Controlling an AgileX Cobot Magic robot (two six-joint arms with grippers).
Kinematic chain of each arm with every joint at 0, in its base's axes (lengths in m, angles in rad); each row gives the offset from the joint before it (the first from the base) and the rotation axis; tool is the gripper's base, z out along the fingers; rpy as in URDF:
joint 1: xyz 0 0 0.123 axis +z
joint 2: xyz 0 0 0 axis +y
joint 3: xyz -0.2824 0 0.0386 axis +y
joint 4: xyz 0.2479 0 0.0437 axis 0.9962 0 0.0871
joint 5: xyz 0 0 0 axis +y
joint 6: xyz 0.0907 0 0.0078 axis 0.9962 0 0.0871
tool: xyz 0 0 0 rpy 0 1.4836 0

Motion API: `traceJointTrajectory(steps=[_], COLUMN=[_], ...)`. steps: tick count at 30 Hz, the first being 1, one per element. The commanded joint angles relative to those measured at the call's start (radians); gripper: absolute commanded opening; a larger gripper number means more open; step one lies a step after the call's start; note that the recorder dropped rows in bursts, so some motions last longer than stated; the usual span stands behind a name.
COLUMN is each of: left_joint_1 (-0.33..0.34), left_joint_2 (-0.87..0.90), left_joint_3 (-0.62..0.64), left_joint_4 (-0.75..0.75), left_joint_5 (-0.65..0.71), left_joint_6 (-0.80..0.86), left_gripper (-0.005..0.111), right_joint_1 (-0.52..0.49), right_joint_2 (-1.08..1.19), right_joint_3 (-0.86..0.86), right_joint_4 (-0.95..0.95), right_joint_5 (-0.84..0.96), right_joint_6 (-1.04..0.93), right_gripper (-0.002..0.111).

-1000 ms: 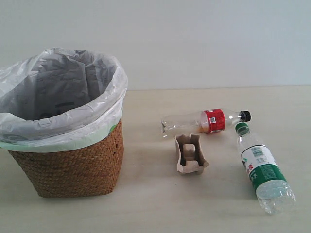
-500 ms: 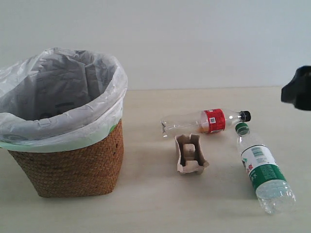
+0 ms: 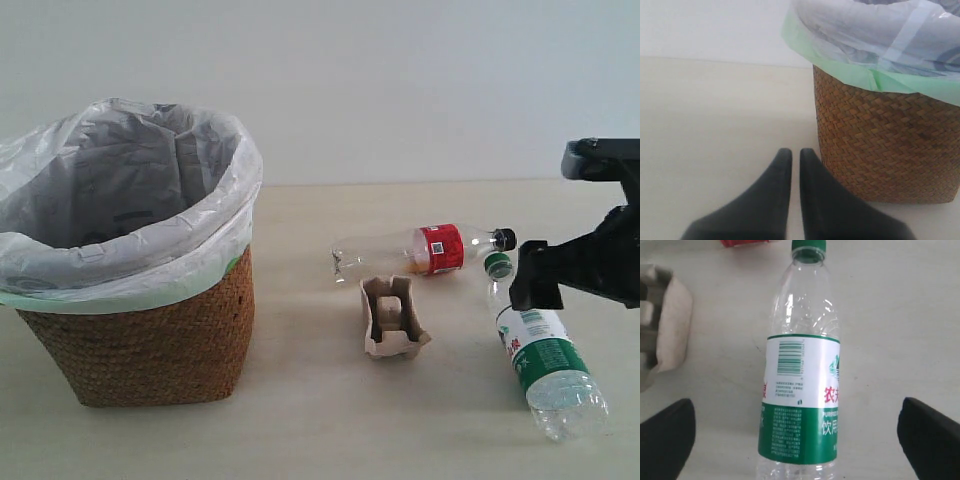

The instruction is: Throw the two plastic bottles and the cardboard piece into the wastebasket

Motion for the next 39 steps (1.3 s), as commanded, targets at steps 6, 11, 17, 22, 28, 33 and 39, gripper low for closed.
traceJointTrajectory(steps=[6,11,17,22,28,33,39], left_joint_1=[0.003,0.003,0.003,0.003,0.003,0.003,0.003], left_joint_2=[-0.002,-0.002,-0.002,-0.002,-0.002,-0.002,-0.002], left_joint_3=[0.003,0.003,0.003,0.003,0.003,0.003,0.003], left_joint_4=[0.002,0.002,0.002,0.002,0.002,0.002,0.002], left_joint_5=[-0.003,-0.003,-0.003,-0.003,-0.003,-0.003,-0.003], left_joint_6=[-0.009,-0.009,-0.009,-0.009,-0.009,-0.009,-0.009], left_gripper=[0.006,0.006,0.006,0.006,0.006,0.006,0.006], right_joint_1=[-0.001,-0.001,0.015,0.079,0.118,0.116,0.116], right_joint_2=[0.173,0.242,0.269,0.269,0.269,0.267,0.214], right_joint_3=[-0.033,-0.033,-0.033,-0.033,-0.033,-0.033,-0.059], right_joint_4=[0.011,0.011,0.006,0.004,0.002,0.002,0.002], right_joint_5=[-0.059,-0.101,-0.129,-0.163,-0.144,-0.126,-0.071], right_joint_6=[-0.081,-0.085,-0.099,-0.142,-0.229,-0.227,-0.193], right_gripper=[0.105,0.105,0.096,0.051,0.002,0.014,0.0])
